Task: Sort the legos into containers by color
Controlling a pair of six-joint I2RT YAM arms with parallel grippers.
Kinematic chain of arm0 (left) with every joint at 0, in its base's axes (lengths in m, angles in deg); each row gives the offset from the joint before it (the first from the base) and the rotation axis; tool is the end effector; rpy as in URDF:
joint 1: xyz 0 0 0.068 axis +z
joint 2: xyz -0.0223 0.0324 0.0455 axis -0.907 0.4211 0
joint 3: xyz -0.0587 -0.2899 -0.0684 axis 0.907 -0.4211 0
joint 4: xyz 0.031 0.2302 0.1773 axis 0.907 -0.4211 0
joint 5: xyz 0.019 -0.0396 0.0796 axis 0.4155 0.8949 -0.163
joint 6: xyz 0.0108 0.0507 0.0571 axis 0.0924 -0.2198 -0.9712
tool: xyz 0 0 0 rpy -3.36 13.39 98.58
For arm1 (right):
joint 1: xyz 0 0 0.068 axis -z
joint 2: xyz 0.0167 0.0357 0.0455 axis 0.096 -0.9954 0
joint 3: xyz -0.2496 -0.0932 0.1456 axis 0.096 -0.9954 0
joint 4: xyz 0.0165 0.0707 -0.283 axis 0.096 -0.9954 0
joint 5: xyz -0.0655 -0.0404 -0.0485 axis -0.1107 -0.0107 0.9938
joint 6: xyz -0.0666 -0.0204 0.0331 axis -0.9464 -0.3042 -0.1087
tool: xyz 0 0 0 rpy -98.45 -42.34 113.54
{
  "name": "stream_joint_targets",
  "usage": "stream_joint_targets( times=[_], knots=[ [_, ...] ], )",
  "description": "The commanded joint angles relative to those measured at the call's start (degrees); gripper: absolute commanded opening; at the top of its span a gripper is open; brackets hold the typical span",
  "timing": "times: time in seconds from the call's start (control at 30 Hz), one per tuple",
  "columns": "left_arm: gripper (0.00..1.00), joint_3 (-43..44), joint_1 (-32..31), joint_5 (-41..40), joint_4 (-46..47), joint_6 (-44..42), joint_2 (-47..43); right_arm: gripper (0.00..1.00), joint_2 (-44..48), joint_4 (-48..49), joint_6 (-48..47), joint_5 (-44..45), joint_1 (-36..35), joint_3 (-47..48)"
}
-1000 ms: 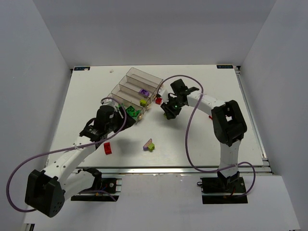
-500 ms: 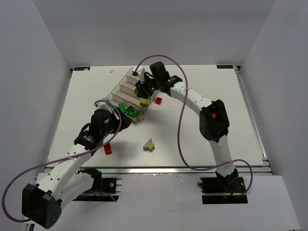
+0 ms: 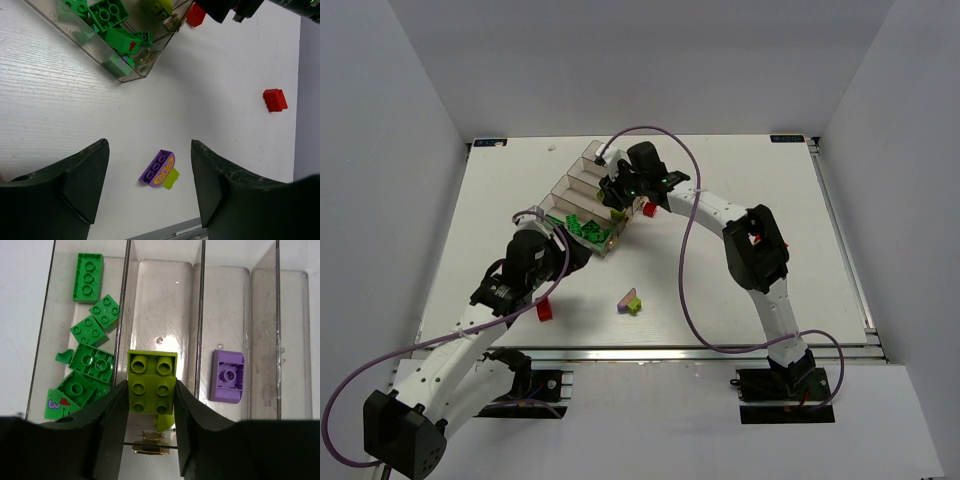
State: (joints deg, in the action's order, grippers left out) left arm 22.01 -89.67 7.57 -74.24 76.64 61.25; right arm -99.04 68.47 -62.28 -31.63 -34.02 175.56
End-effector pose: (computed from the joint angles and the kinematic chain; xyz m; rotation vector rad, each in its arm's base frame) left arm 0.2038 -0.0900 0.2541 -0.3927 2.1790 -0.6342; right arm 0.4522 0.4014 0.2363 -1.1617 1.7420 0.5976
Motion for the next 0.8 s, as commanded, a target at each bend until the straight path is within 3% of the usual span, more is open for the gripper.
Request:
stream_joint_targets(
  times=[0.0, 0.33, 0.4, 0.43, 0.53, 0.57, 0.63, 0.7, 0.73, 0.77],
  knots=[
    [0.76, 0.3, -0.1, -0.9, -0.6, 0.1, -0.8, 0.44, -0.4, 3.7, 0.2, -0.2, 0.2, -1.3],
    [0.76, 0.9, -0.1, -0.5, 0.4, -0.4, -0.2, 0.65, 0.6, 1.0, 1.5, -2.1, 0.7, 1.7],
    [0.76, 0.9, -0.1, -0.3, 0.7, -0.6, -0.2, 0.78, 1.7, -2.1, 1.0, -3.8, 0.9, 2.5],
    [0.76, 1.1, -0.1, -0.1, 0.8, -0.8, -0.2, 0.87, 2.3, -3.9, -1.7, -5.0, 0.9, 3.6],
    [0.74, 0.8, -0.1, 0.2, 1.0, -1.1, -0.6, 0.90, 7.7, -10.9, -12.1, -14.1, 1.7, -0.8],
    [0.72, 0.0, -0.1, 0.4, 1.9, -1.1, -0.8, 0.89, 12.4, -12.6, -15.4, -22.4, 2.3, -3.6],
    [0.67, -1.0, -0.1, 1.4, 3.0, -0.9, -1.8, 0.89, 16.6, -18.4, -22.4, -28.8, 3.2, -8.6],
    [0.61, -3.1, -0.1, 2.4, 4.8, -0.3, -2.4, 0.73, 21.5, -29.8, -29.6, -31.3, 3.1, -14.7],
    [0.53, -3.7, -0.1, 2.5, 5.4, 0.0, -3.1, 0.64, 22.9, -32.8, -31.1, -31.4, 3.1, -17.0],
    [0.49, -4.7, -0.1, 2.5, 6.2, 0.4, -3.5, 0.47, 25.6, -36.7, -32.6, -31.1, 3.1, -22.2]
  ],
)
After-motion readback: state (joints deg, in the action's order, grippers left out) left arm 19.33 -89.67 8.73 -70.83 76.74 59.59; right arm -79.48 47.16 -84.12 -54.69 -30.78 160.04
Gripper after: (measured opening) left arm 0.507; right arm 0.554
